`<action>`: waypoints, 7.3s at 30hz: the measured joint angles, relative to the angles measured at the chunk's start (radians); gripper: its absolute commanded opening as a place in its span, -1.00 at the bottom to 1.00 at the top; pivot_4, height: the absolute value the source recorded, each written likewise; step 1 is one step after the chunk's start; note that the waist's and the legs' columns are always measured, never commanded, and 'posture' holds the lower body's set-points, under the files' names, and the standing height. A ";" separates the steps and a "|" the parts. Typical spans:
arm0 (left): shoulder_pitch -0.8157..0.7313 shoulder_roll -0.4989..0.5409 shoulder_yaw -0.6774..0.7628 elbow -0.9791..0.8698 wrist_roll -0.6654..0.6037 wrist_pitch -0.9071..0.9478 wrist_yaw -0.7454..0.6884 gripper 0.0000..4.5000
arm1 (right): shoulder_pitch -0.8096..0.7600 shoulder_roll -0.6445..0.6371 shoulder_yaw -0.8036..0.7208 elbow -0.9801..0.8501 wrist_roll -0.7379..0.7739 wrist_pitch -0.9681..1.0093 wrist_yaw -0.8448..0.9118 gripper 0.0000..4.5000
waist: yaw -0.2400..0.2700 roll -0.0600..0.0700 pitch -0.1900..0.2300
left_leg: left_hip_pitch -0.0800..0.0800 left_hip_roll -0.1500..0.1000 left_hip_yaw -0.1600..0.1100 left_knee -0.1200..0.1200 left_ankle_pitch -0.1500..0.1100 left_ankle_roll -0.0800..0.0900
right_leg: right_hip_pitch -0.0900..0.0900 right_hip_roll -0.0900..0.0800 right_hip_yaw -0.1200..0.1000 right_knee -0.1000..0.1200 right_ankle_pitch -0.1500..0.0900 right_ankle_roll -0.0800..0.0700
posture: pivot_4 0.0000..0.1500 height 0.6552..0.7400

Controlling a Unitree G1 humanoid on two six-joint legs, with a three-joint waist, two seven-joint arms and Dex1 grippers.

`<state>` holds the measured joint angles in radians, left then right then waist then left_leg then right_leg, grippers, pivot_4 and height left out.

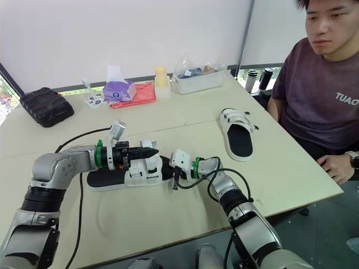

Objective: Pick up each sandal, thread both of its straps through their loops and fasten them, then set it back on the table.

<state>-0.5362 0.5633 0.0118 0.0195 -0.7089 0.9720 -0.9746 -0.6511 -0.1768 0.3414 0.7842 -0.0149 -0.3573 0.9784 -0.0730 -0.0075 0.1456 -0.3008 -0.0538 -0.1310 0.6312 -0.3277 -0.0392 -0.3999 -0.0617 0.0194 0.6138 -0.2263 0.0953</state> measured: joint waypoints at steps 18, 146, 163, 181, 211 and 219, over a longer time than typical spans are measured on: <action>0.025 0.020 -0.042 -0.024 0.047 -0.044 -0.016 -1.00 | 0.003 0.000 0.001 0.000 0.000 -0.001 -0.008 -1.00 | 0.002 0.000 0.000 | 0.000 0.000 -0.001 0.000 0.000 0.000 | 0.000 0.000 0.000 0.000 0.000 -0.001 | 1.00 1.00; 0.032 0.111 -0.205 0.012 0.357 -0.431 -0.150 -1.00 | 0.006 0.016 0.007 -0.001 0.000 -0.008 -0.029 -1.00 | 0.001 0.001 0.001 | -0.001 0.000 -0.008 -0.009 0.000 0.000 | -0.007 0.001 0.000 -0.001 -0.004 -0.007 | 1.00 1.00; -0.037 0.006 -0.032 -0.004 0.150 -0.145 -0.061 -1.00 | 0.011 0.026 0.007 -0.001 0.000 -0.008 -0.038 -1.00 | -0.001 0.000 0.001 | 0.001 0.000 -0.009 -0.011 0.000 0.000 | -0.007 0.003 0.000 -0.001 -0.004 -0.006 | 1.00 1.00; 0.086 0.046 0.016 -0.254 0.043 -0.014 0.068 -1.00 | 0.137 0.005 0.006 -0.225 0.000 0.068 -0.087 -1.00 | 0.002 0.000 0.002 | -0.005 0.000 -0.009 -0.018 0.003 -0.019 | -0.022 0.003 0.002 -0.001 -0.004 -0.007 | 1.00 1.00; 0.113 0.087 -0.049 -0.257 0.073 -0.070 0.064 -1.00 | 0.194 -0.006 0.006 -0.333 0.000 0.132 -0.104 -1.00 | 0.004 -0.002 0.004 | -0.007 0.000 -0.008 -0.018 0.001 -0.022 | -0.024 0.002 0.001 -0.004 -0.006 -0.007 | 1.00 1.00; 0.132 0.124 -0.099 -0.258 0.129 -0.138 0.039 -1.00 | 0.202 -0.006 0.006 -0.344 0.000 0.135 -0.107 -1.00 | 0.004 -0.003 0.004 | -0.007 0.000 -0.007 -0.018 0.000 -0.022 | -0.024 0.002 0.002 -0.004 -0.006 -0.007 | 1.00 1.00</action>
<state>-0.4040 0.6875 -0.0868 -0.2388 -0.5800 0.8337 -0.9357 -0.4487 -0.1831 0.3472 0.4405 -0.0154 -0.2225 0.8711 -0.0694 -0.0100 0.1492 -0.3078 -0.0537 -0.1384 0.6132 -0.3276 -0.0611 -0.4238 -0.0594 0.0211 0.6103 -0.2326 0.0883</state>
